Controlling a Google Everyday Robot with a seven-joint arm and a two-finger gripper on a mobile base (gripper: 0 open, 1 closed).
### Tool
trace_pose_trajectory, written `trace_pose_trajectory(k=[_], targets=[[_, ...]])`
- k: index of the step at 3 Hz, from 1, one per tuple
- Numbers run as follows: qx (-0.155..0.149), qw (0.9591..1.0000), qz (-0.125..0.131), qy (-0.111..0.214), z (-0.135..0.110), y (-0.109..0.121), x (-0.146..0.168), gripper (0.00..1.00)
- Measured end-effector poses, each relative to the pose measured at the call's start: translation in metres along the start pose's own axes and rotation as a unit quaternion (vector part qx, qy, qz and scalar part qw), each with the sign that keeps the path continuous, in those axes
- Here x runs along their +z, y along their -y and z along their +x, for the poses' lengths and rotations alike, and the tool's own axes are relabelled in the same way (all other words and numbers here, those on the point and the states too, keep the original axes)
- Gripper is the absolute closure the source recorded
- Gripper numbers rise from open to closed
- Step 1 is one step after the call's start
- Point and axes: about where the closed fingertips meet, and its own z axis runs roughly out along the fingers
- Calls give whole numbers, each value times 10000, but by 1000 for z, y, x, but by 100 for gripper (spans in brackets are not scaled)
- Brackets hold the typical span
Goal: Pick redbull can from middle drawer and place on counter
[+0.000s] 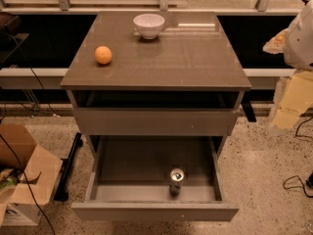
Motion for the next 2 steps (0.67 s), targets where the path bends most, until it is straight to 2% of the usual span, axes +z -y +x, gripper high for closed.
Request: trace_pose_trajectory(k=[1, 2], targets=[[0, 10000, 0, 0, 0, 0, 0, 0], [108, 9994, -186, 283, -7, -12, 36, 0]])
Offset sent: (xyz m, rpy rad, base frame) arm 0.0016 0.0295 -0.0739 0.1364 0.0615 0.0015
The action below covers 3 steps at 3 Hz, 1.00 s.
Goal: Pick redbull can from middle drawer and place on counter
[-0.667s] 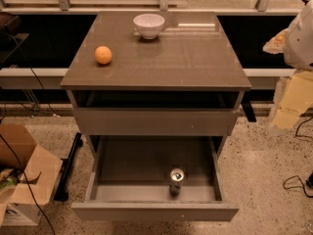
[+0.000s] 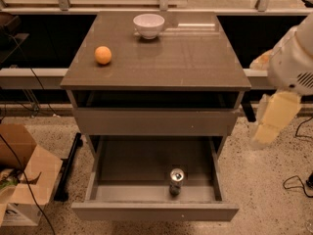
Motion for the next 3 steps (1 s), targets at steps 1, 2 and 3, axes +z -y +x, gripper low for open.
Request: trace_pose_trajectory(k=[1, 2, 3], targets=[[88, 9997, -90, 226, -1, -4, 32, 0], [394, 9968, -243, 648, 14, 1, 94, 0], [624, 9932, -333, 925, 36, 8, 136, 0]])
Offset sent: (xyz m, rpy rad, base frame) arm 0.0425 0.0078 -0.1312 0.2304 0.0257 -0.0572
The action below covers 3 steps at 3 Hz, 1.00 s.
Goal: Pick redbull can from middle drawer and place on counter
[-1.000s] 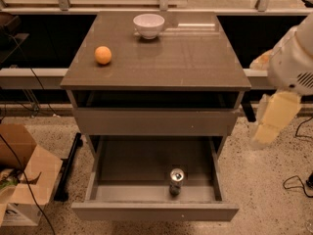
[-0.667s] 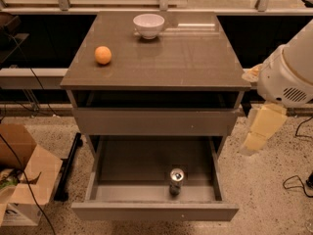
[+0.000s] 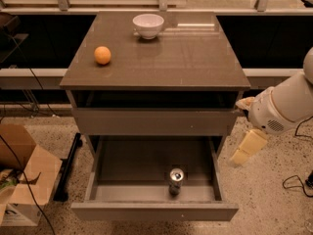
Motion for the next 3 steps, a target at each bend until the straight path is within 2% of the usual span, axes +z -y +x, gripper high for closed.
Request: trace_pose_trajectory(k=[2, 3], targets=[[136, 9999, -47, -71, -1, 2, 19, 0], [353, 9987, -339, 109, 0, -8, 67, 0]])
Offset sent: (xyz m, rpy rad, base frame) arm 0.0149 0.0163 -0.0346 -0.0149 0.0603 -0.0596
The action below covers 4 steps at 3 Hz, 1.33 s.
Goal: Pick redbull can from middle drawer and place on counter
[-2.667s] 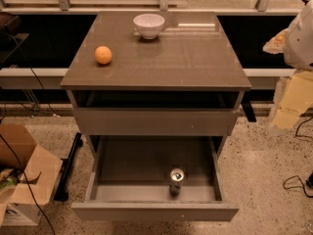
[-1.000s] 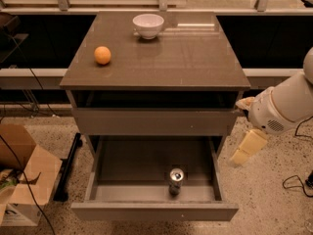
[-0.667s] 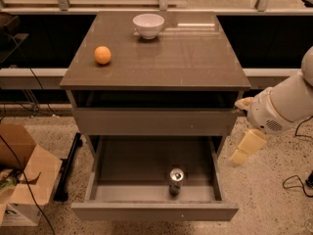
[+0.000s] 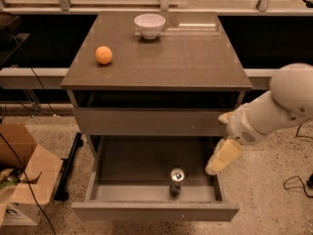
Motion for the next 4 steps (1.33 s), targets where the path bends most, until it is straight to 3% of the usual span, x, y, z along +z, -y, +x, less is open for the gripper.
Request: trace_pose_trajectory(k=[1, 2, 4], targets=[[283, 9988, -374, 167, 8, -13, 60, 0], [662, 9942, -707, 468, 20, -31, 116, 0], [1352, 9783, -952, 1251, 32, -32, 204, 0]])
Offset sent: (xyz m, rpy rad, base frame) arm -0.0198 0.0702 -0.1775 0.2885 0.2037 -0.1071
